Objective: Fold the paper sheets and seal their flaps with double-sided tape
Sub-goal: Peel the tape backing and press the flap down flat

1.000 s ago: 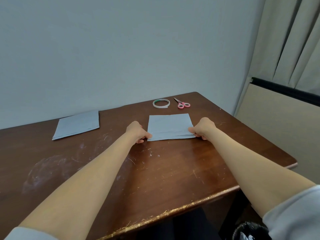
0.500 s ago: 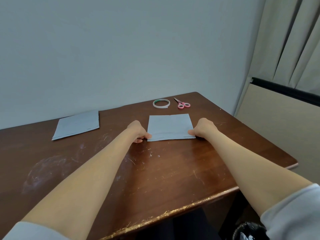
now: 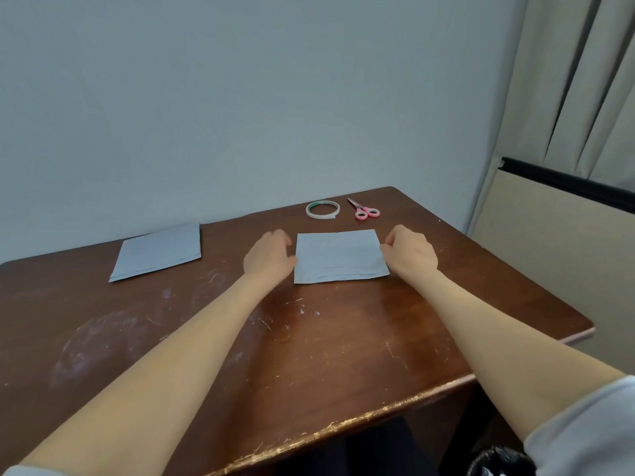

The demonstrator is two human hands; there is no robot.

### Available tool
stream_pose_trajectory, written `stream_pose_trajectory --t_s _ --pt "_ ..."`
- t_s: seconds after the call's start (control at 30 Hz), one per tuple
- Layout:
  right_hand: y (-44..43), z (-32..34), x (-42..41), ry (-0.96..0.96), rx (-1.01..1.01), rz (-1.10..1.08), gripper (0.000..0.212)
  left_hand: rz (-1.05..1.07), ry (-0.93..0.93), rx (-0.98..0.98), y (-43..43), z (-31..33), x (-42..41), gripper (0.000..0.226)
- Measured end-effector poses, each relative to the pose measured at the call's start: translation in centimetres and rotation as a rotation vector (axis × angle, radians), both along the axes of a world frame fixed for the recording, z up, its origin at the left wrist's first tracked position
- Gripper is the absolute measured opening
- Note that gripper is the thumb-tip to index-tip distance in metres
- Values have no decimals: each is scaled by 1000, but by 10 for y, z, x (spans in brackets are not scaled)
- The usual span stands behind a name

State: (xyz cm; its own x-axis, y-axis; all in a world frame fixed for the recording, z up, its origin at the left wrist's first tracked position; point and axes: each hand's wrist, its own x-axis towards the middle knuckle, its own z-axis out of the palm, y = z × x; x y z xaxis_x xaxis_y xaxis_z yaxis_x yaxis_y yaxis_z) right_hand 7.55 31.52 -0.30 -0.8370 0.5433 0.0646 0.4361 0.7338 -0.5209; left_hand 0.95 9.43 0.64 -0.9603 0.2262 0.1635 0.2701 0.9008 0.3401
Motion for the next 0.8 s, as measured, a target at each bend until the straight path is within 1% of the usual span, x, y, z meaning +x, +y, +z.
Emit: stream_pose_trajectory --t_s 0.03,0.07,0.1,0.13,0.17,0.23,0.3,0.37,0.43,0.5,0.57,0.6,0.8 --pt "-5 1 0 65 59 79 24 -98 158 -15 0 -3 4 25" --pt "-11 1 1 115 114 190 29 -212 246 -33 2 -8 7 29" --pt "-18 2 2 135 161 314 34 -329 264 -77 5 -13 11 35" --pt "-25 1 4 113 206 432 38 -425 235 -151 9 -18 13 41" --pt "-30 -1 5 48 265 534 43 -490 190 -244 13 -24 16 48" --pt "-36 -9 8 -121 407 673 50 -522 88 -395 16 -35 21 61" --pt "-34 -19 11 -245 460 691 55 -497 -6 -465 15 -41 25 67" --pt "-30 -23 14 -300 448 656 61 -468 -71 -480 13 -40 27 71" --pt "-29 -21 12 -342 436 634 66 -450 -86 -512 12 -36 29 73" --pt "-30 -16 8 -335 432 606 64 -429 5 -476 14 -30 29 62" --pt "-31 -12 1 -283 425 585 59 -391 125 -357 19 -23 25 50" --pt "-32 -11 -3 -265 422 587 58 -377 145 -315 23 -21 21 47" --pt "-36 -12 -37 -255 390 604 52 -390 -7 -337 51 -18 -19 49"
